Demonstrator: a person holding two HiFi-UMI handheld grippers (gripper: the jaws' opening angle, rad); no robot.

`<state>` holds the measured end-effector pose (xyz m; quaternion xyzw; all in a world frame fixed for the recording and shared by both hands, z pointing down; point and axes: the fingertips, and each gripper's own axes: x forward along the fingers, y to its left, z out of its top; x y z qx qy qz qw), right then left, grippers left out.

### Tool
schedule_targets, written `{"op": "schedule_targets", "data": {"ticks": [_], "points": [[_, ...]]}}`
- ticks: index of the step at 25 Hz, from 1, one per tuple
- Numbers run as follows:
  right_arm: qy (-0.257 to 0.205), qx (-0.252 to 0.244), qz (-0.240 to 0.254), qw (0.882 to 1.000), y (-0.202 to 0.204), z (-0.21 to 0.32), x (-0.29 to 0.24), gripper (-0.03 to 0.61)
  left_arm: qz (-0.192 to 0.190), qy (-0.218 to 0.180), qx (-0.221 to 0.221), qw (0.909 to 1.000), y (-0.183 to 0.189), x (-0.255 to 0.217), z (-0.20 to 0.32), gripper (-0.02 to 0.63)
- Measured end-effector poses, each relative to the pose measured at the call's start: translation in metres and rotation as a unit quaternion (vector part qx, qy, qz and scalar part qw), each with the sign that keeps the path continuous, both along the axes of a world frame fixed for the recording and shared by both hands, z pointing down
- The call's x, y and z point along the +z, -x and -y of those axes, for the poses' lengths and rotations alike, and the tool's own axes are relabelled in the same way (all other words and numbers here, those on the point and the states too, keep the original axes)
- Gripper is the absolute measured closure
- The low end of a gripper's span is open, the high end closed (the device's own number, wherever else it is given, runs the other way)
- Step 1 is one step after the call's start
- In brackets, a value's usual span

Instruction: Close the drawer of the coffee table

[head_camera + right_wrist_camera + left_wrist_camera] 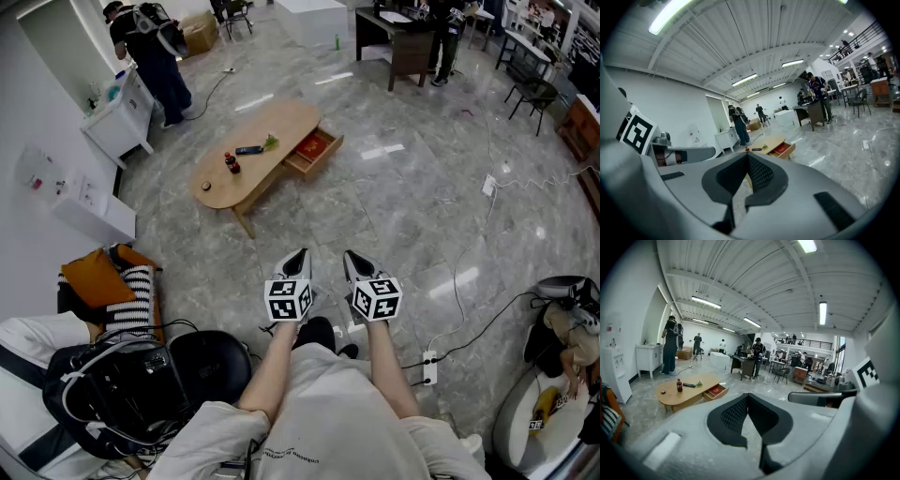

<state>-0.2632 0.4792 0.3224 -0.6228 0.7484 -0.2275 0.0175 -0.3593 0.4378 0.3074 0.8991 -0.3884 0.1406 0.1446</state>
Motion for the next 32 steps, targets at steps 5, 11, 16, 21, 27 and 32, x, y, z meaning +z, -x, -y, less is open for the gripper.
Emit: {"op": "schedule_targets", "data": {"ticks": [5, 11, 16, 21, 27, 32], "points": [[0.002, 0.016, 0.016, 1.0, -0.013, -0.013, 0.01, 0.563, 0.027, -0.017, 0.0, 0.9995, -0.009, -0.002, -0.008, 0.604], [0.018, 0.041, 0.029, 0.999, -0.051, -0.029, 0.03, 0.563, 0.035, -0.029, 0.033, 0.9984, -0.063, -0.004, -0.024, 0.604], [-0.025, 0.003, 0.103, 0.994, -0.071, -0.028, 0.027, 0.563, 0.032, -0.006, 0.038, 0.9988, -0.091, 0.017, -0.015, 0.604], [-0.006, 0.005, 0.113, 0.994, -0.079, 0.04, 0.032, 0.563, 0.02, 0.024, 0.019, 0.9993, -0.088, 0.025, 0.071, 0.604], [0.019, -0.001, 0.12, 0.993, -0.126, 0.093, 0.034, 0.563, -0.002, 0.045, -0.005, 0.999, -0.13, 0.025, 0.141, 0.604], [0.026, -0.009, 0.09, 0.996, -0.168, 0.164, 0.017, 0.563, -0.031, 0.054, -0.008, 0.998, -0.172, 0.023, 0.218, 0.604]]}}
